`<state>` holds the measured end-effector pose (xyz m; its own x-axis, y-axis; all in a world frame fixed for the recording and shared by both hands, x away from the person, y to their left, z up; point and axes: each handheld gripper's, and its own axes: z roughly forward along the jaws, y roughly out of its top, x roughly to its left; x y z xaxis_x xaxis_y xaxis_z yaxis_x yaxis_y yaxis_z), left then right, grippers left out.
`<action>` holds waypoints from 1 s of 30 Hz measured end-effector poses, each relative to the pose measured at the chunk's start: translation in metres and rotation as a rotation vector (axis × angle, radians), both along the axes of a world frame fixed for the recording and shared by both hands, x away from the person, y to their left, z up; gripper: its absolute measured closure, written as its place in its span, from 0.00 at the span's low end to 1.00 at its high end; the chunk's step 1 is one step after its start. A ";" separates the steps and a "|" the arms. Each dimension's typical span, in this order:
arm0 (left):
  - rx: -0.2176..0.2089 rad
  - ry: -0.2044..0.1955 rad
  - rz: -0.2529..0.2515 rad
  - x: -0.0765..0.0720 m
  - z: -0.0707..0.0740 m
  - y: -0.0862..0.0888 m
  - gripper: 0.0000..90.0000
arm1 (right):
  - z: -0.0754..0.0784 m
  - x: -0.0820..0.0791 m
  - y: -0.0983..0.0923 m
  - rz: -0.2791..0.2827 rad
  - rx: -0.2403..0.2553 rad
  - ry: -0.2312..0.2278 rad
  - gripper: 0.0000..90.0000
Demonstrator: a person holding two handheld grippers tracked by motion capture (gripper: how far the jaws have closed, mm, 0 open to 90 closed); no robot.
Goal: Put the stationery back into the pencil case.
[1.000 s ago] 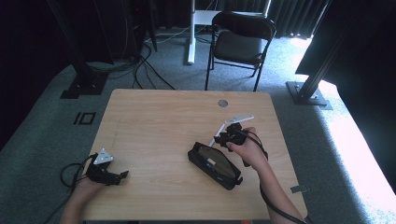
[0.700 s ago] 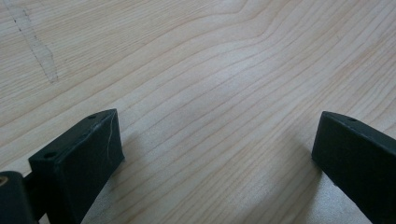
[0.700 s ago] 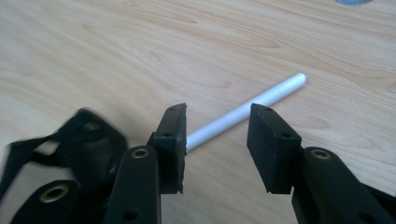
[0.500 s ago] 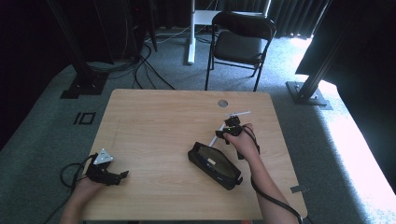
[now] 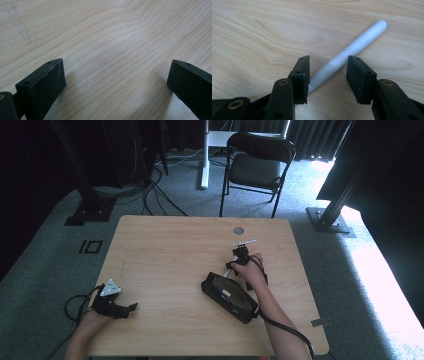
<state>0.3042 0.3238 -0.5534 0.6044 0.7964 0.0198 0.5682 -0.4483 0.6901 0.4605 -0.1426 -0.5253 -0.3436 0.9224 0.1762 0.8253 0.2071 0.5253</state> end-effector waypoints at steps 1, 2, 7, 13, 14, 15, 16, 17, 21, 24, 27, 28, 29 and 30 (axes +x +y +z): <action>-0.001 0.000 0.000 0.000 0.000 0.000 0.02 | 0.000 0.001 0.001 0.001 0.001 0.003 0.61; -0.001 0.000 0.000 0.000 0.000 0.000 0.02 | 0.000 0.001 0.001 0.004 -0.011 0.001 0.63; -0.001 0.000 0.000 0.000 0.000 0.000 0.02 | 0.001 0.002 0.002 0.040 -0.050 0.009 0.68; -0.001 0.000 0.000 0.000 0.000 0.000 0.02 | 0.001 0.001 0.004 0.084 -0.058 0.015 0.81; -0.001 0.000 0.000 0.000 0.000 0.000 0.02 | 0.001 0.002 0.003 0.086 -0.061 0.013 0.83; -0.001 0.000 0.000 0.000 0.000 0.000 0.02 | 0.001 0.001 0.002 0.094 -0.068 0.011 0.86; 0.000 0.000 0.000 0.000 0.000 0.000 0.02 | 0.001 0.002 0.001 0.103 -0.068 0.014 0.86; 0.000 0.000 0.000 0.000 0.000 0.000 0.02 | 0.001 0.002 0.000 0.109 -0.068 0.015 0.87; 0.000 0.000 0.000 0.000 0.000 0.000 0.02 | 0.002 0.001 -0.004 0.113 -0.072 0.022 0.87; -0.001 0.000 -0.001 0.000 0.000 0.000 0.02 | 0.002 -0.002 -0.007 0.123 -0.055 0.020 0.87; -0.001 0.000 0.000 0.000 0.000 0.000 0.02 | 0.004 -0.004 -0.011 0.122 -0.043 0.010 0.87; 0.000 0.000 0.001 0.000 0.000 0.000 0.02 | 0.006 -0.005 -0.013 0.115 -0.039 -0.001 0.87; 0.001 0.000 0.002 0.000 0.000 0.000 0.02 | 0.007 -0.006 -0.014 0.122 -0.052 -0.005 0.87; 0.000 0.000 0.004 0.000 0.000 0.000 0.02 | 0.009 -0.007 -0.016 0.118 -0.059 -0.017 0.87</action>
<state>0.3044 0.3239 -0.5534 0.6014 0.7987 0.0196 0.5699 -0.4460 0.6901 0.4533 -0.1583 -0.5165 -0.4531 0.8839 0.1158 0.7842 0.3333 0.5234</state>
